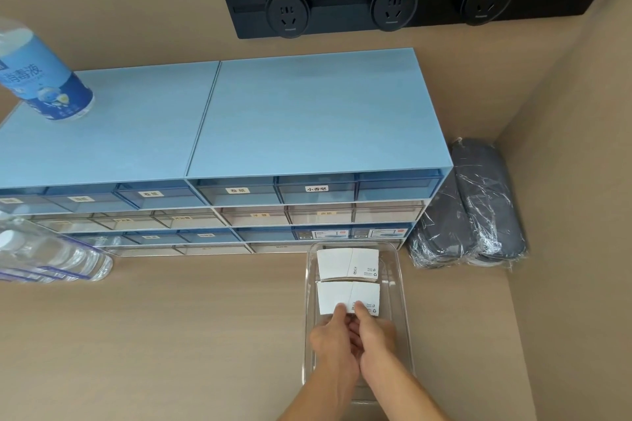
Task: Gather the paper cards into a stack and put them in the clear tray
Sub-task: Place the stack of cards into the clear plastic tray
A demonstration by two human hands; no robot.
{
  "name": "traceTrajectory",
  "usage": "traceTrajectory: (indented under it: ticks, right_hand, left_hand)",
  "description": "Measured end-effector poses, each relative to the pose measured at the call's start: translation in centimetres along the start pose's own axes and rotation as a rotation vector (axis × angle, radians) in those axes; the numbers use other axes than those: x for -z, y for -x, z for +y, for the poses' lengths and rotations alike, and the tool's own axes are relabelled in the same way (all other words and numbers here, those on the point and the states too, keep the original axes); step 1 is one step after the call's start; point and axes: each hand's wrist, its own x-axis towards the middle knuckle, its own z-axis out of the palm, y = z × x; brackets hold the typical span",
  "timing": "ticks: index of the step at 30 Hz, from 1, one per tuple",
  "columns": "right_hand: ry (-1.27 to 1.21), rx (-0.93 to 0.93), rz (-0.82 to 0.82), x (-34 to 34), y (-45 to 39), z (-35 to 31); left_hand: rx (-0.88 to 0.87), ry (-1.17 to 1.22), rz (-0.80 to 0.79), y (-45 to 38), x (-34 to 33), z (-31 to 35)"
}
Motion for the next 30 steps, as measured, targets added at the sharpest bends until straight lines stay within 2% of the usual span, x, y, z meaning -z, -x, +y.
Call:
traceTrajectory:
  ticks: [13, 30]
  right_hand:
    - [0.105, 0.023, -0.046, -0.1, 0.6, -1.1]
    - [0.112, 0.023, -0.090, 0.0, 0.8, -1.4]
  left_hand:
    - [-0.074, -0.308, 0.027, -1.0, -0.5, 0.7]
    - [-0.057, -0.300, -0.022, -1.0, -0.2, 0.9]
